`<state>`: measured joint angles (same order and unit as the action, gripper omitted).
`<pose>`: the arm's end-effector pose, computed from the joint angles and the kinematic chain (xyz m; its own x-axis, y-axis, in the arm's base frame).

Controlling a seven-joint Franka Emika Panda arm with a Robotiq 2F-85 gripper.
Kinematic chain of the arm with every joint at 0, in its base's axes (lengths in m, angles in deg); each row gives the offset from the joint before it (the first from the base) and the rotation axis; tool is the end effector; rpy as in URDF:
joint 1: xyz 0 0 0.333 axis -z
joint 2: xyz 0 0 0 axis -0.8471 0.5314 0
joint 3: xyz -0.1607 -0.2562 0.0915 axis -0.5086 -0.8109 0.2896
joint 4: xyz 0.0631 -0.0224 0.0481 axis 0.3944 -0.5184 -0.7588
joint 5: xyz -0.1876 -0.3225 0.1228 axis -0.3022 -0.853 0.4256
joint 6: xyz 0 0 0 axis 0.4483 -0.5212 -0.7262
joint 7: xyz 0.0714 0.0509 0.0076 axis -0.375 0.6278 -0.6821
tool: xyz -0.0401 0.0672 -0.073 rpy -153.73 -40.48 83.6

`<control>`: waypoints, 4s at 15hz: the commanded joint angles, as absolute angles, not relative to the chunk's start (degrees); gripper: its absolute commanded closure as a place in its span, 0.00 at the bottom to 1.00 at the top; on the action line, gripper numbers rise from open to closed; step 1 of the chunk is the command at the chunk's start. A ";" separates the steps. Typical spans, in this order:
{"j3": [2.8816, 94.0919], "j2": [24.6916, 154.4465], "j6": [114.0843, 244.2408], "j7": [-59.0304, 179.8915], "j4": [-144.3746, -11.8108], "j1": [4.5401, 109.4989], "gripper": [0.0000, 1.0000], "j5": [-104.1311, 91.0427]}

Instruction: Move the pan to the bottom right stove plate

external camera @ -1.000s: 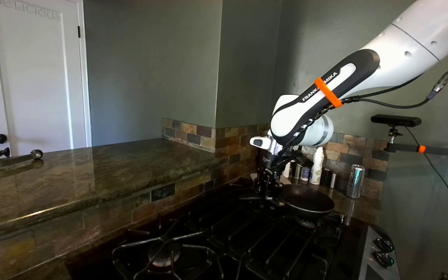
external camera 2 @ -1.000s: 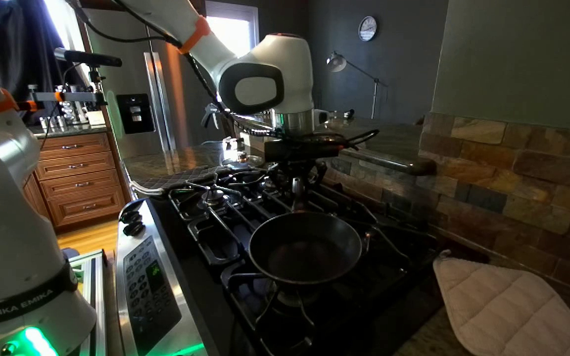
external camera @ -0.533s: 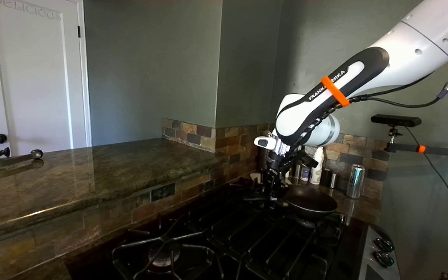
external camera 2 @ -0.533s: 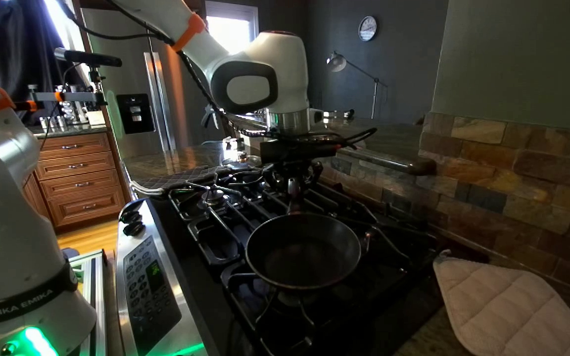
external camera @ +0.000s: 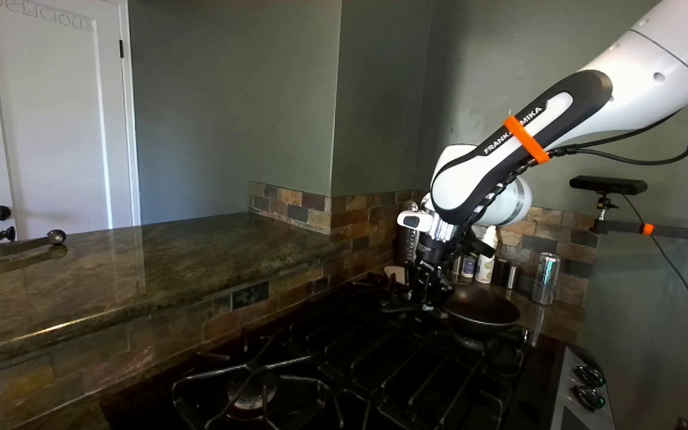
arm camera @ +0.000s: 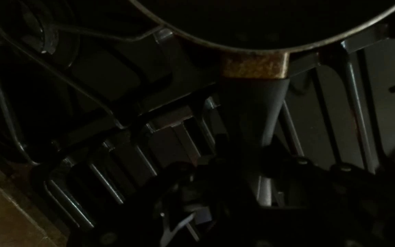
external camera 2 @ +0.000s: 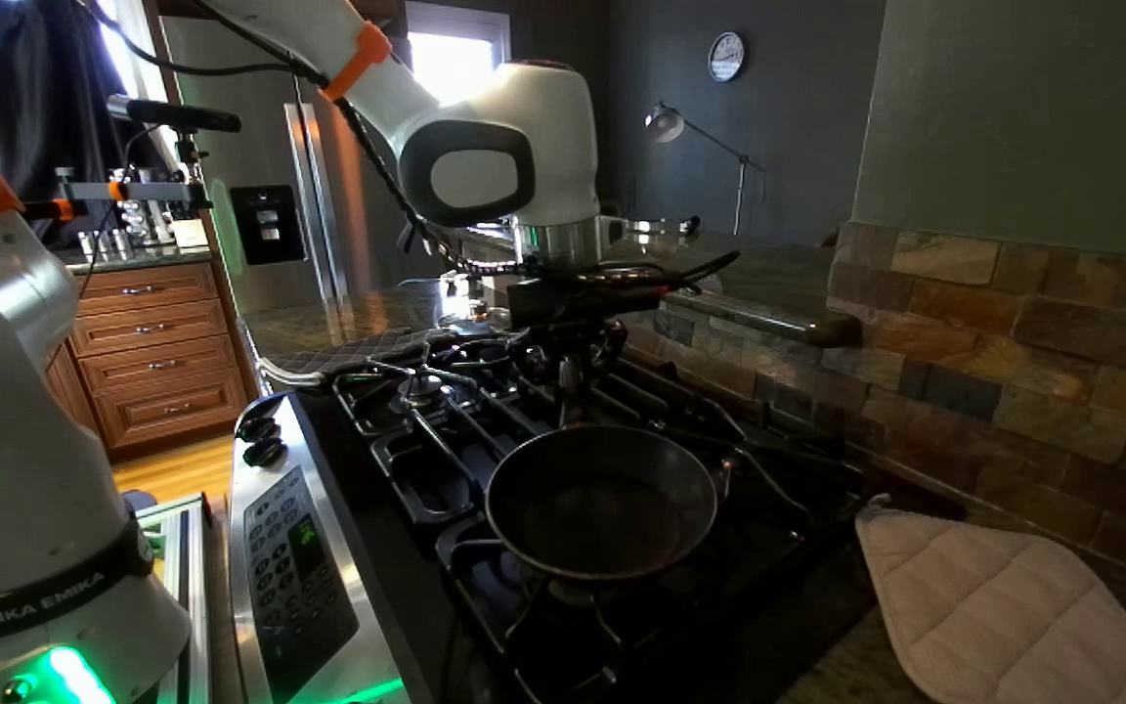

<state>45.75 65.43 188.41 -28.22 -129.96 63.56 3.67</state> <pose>0.4527 -0.0997 0.3391 0.3970 0.9107 0.1143 0.9063 -0.4086 0.1074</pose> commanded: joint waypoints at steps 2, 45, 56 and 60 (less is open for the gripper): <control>44.72 62.51 187.87 -29.54 -132.54 62.63 0.92 3.09; 40.01 40.83 169.51 -6.54 -134.06 66.03 0.00 -12.41; 39.22 40.28 170.27 -5.89 -133.11 65.08 0.00 -12.73; 39.21 40.30 170.27 -5.89 -133.10 65.07 0.00 -12.73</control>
